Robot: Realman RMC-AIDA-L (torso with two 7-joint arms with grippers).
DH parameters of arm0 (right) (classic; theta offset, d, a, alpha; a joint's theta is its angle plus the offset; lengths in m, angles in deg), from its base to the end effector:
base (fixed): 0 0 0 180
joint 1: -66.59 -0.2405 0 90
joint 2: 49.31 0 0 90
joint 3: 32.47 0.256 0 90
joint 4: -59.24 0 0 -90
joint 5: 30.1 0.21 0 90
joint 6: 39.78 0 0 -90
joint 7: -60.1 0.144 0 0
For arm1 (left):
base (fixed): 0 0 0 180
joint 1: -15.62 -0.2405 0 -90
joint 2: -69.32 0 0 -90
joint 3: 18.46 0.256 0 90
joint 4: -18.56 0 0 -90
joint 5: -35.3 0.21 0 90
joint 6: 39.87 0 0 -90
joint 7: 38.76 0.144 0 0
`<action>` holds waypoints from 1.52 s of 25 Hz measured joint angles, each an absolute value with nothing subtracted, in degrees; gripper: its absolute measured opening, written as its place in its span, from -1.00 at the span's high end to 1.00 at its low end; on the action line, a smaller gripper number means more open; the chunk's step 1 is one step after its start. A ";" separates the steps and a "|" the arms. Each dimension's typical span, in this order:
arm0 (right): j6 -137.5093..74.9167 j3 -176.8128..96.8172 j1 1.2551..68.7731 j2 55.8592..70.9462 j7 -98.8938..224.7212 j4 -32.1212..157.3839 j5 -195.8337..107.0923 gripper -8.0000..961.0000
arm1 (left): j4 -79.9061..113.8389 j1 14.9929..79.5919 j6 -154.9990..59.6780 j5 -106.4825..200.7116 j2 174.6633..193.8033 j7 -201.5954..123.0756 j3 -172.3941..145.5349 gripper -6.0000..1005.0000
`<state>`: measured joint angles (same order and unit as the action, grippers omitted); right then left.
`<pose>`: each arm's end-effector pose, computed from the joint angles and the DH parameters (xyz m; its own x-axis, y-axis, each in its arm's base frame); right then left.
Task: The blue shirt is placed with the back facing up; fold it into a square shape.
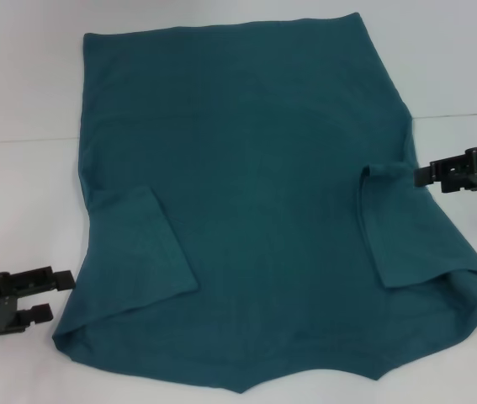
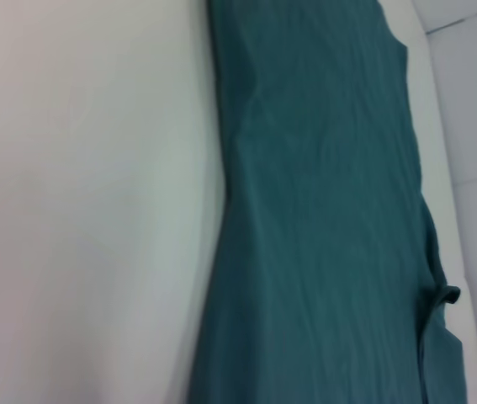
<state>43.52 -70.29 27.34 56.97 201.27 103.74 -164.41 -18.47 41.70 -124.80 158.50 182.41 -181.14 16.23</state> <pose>0.2788 0.4017 0.1100 0.2892 -0.8628 -0.4146 -0.9552 -0.2316 -0.1842 -0.3329 0.3181 0.0430 -0.1283 0.8940 0.4293 0.9797 0.0471 0.1946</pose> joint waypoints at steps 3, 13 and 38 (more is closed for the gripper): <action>43.63 -70.22 27.37 56.87 201.32 103.68 -164.44 -0.38 | -18.36 41.16 -124.07 159.06 182.40 -181.92 16.56 -0.64; 43.30 -70.37 27.01 56.99 201.12 103.40 -164.60 -0.38 | -18.23 40.94 -121.34 161.62 183.12 -183.76 16.95 -0.64; 42.90 -69.64 27.44 57.13 200.64 103.60 -164.31 -0.38 | -16.53 43.90 -119.62 164.50 184.88 -183.38 17.97 -0.64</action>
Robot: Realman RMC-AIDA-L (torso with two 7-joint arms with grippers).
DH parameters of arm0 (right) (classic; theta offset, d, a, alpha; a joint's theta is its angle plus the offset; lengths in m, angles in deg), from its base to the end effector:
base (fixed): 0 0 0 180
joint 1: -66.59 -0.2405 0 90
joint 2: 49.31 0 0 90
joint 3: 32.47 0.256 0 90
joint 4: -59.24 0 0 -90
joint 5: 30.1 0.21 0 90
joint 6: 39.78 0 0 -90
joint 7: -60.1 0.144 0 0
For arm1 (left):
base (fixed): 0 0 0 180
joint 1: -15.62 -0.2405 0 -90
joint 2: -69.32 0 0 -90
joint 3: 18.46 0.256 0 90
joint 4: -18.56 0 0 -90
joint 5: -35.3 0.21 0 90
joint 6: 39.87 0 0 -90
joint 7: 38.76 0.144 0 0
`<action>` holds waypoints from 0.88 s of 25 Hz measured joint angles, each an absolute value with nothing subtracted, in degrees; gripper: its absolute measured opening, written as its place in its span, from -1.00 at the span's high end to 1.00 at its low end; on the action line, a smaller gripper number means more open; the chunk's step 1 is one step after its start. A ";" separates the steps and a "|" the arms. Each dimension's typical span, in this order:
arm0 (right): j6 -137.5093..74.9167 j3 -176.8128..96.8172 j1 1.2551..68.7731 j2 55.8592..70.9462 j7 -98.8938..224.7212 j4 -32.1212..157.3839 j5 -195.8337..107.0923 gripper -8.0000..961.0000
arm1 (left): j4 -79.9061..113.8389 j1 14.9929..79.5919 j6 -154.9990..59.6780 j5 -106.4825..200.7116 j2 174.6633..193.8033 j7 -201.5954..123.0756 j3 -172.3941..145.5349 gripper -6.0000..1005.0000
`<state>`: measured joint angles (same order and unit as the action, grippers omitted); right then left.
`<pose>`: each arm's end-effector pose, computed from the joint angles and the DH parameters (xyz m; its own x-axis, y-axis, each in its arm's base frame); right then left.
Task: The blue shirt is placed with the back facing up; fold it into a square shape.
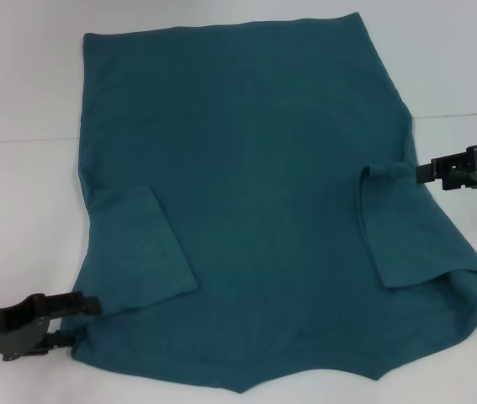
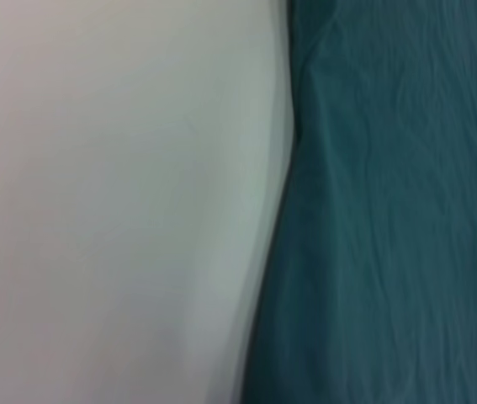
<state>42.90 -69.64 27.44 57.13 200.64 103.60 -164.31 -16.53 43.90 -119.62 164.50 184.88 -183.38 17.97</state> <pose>0.2803 0.4023 0.1104 0.2902 -0.8557 -0.4284 -0.9551 -0.2313 -0.1850 -0.3323 0.3210 0.0109 -0.1429 0.9177 0.3707 0.9870 0.1046 0.1217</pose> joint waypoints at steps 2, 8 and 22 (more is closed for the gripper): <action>42.91 -69.64 27.48 57.13 200.58 103.58 -164.30 -0.38 | -16.09 44.38 -119.02 164.50 184.86 -183.64 18.73 -0.64; 42.84 -69.00 27.48 57.13 199.83 103.39 -164.31 -0.38 | -16.51 44.92 -119.06 164.19 184.75 -184.08 19.44 -0.64; 42.57 -68.85 27.48 57.18 199.61 103.27 -164.31 -0.38 | -18.17 44.29 -120.90 164.27 184.45 -183.97 17.91 -0.63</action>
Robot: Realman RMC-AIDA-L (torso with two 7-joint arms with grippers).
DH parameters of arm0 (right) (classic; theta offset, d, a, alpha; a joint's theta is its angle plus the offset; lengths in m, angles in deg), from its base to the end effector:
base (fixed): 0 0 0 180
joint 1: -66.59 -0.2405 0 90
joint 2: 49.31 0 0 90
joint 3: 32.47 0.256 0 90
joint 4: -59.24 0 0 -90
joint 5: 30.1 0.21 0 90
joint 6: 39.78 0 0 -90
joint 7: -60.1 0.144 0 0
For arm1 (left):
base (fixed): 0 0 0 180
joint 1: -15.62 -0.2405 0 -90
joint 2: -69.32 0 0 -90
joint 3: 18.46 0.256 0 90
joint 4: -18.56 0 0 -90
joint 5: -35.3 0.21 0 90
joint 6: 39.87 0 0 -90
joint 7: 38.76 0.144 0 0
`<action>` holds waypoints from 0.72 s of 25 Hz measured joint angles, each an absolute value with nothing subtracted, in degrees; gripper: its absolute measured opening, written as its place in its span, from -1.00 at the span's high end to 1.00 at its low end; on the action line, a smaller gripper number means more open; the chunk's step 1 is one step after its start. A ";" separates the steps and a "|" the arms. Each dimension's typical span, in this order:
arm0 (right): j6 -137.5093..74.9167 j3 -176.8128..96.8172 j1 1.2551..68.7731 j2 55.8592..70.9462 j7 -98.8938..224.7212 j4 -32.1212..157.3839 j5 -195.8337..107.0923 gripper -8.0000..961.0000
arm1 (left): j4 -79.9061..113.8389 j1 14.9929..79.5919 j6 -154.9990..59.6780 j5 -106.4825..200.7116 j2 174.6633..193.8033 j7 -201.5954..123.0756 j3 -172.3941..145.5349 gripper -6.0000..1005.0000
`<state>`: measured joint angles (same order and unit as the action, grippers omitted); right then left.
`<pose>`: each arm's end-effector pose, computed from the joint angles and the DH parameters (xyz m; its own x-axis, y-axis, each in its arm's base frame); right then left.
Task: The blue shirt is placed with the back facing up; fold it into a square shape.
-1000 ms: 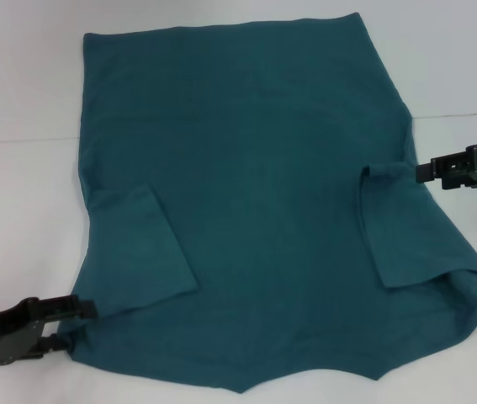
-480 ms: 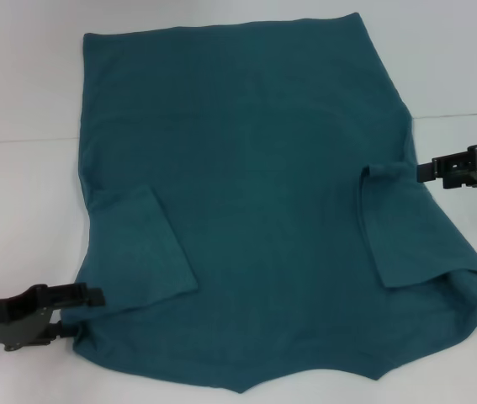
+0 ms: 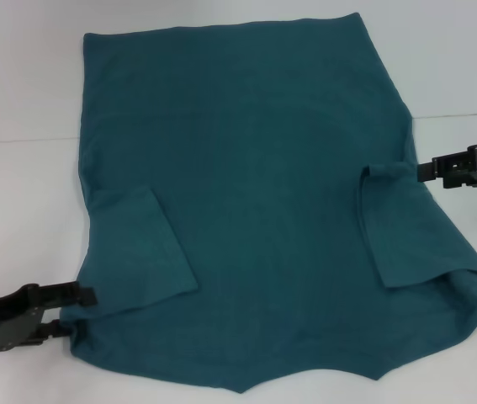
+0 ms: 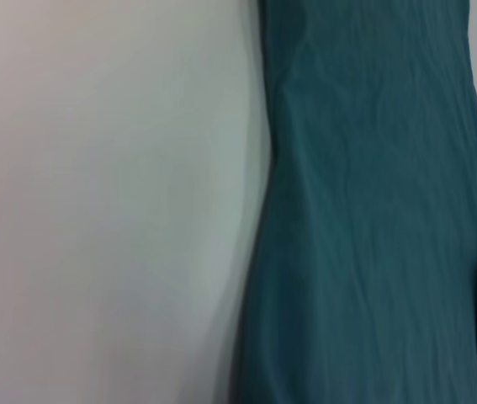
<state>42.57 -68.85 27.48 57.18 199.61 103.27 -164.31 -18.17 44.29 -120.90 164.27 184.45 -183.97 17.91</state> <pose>0.2819 0.4024 0.1110 0.2957 -0.8491 -0.4376 -0.9537 -0.2363 -0.1860 -0.3277 0.3262 0.0197 -0.1241 0.9176 0.3777 0.9892 0.0843 0.1200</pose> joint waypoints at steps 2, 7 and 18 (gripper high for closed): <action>42.56 -68.85 27.54 57.16 199.61 103.27 -164.31 -0.38 | -18.18 43.96 -120.90 164.35 184.32 -184.01 17.89 -0.62; 42.49 -68.85 27.69 57.14 199.58 103.27 -164.31 -0.38 | -18.18 43.38 -120.60 164.42 184.21 -184.10 17.86 -0.61; 42.39 -68.85 27.99 57.12 199.58 103.27 -164.31 -0.38 | -17.32 44.44 -117.85 164.63 184.66 -184.16 19.56 -0.59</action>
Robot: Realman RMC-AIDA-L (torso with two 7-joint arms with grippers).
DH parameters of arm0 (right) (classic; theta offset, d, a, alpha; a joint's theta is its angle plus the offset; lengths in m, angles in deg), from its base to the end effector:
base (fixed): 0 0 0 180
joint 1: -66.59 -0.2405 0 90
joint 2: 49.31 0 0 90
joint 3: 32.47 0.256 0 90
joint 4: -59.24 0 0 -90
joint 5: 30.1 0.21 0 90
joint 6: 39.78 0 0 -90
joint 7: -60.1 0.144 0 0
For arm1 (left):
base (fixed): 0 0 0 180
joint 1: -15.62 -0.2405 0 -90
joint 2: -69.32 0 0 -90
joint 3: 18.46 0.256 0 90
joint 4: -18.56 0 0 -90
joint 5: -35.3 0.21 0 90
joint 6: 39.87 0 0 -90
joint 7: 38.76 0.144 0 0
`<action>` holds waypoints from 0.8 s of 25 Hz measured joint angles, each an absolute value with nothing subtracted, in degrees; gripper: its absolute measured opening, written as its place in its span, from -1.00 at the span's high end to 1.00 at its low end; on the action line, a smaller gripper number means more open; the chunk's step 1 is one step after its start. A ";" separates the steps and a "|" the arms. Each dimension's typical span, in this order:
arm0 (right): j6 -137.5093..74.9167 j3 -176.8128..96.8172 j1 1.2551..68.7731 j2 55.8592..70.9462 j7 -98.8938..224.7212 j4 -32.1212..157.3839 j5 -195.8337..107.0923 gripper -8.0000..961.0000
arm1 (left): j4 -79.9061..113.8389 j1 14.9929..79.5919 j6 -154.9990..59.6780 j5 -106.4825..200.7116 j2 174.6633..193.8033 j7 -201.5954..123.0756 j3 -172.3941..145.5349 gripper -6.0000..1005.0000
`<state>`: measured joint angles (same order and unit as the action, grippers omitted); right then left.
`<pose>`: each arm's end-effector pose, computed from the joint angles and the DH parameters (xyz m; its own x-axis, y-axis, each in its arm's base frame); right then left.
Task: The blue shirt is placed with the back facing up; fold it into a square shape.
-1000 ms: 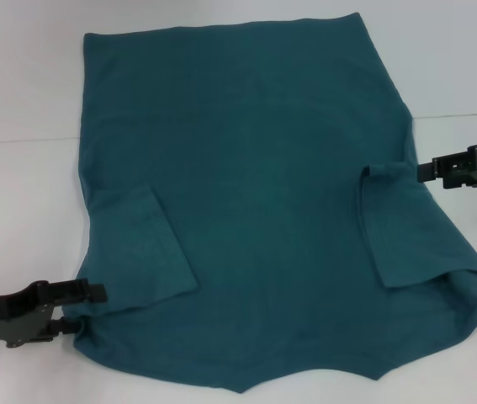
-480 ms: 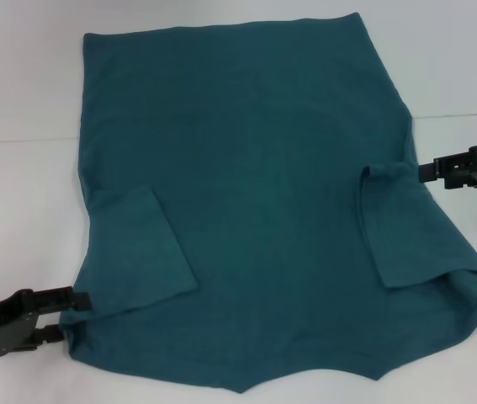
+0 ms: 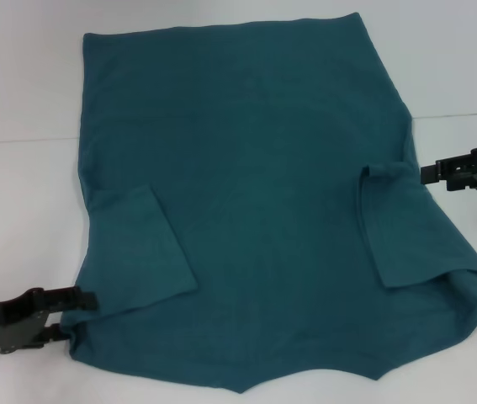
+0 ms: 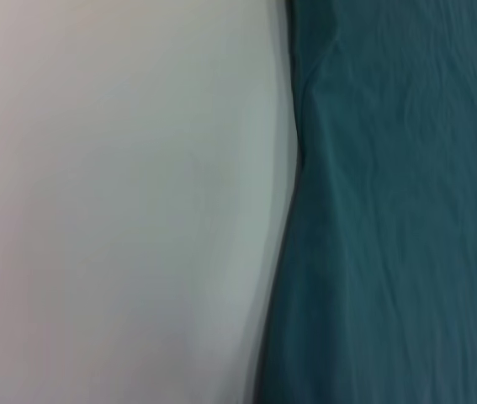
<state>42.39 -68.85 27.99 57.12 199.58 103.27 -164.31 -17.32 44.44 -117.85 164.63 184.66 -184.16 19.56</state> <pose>0.2858 0.4003 0.1117 0.2891 -0.8502 -0.4400 -0.9554 -0.2271 -0.1890 -0.3315 0.3284 0.0133 -0.1221 0.9153 0.3837 0.9917 0.0968 0.0845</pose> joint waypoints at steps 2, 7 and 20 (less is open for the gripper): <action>42.39 -68.86 28.01 57.12 199.58 103.27 -164.31 -0.38 | -16.86 44.76 -117.50 164.64 184.70 -184.20 19.88 -0.59; 42.39 -68.86 28.07 57.12 199.51 103.27 -164.31 -0.38 | -16.63 45.20 -117.54 164.66 184.80 -184.22 20.61 -0.58; 42.40 -68.77 28.12 57.20 199.25 103.27 -164.31 -0.38 | -16.07 47.63 -117.93 164.69 185.75 -183.68 21.98 -0.55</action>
<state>42.40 -68.77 28.12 57.20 199.25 103.27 -164.31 -16.07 47.63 -117.93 164.69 185.75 -183.68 21.98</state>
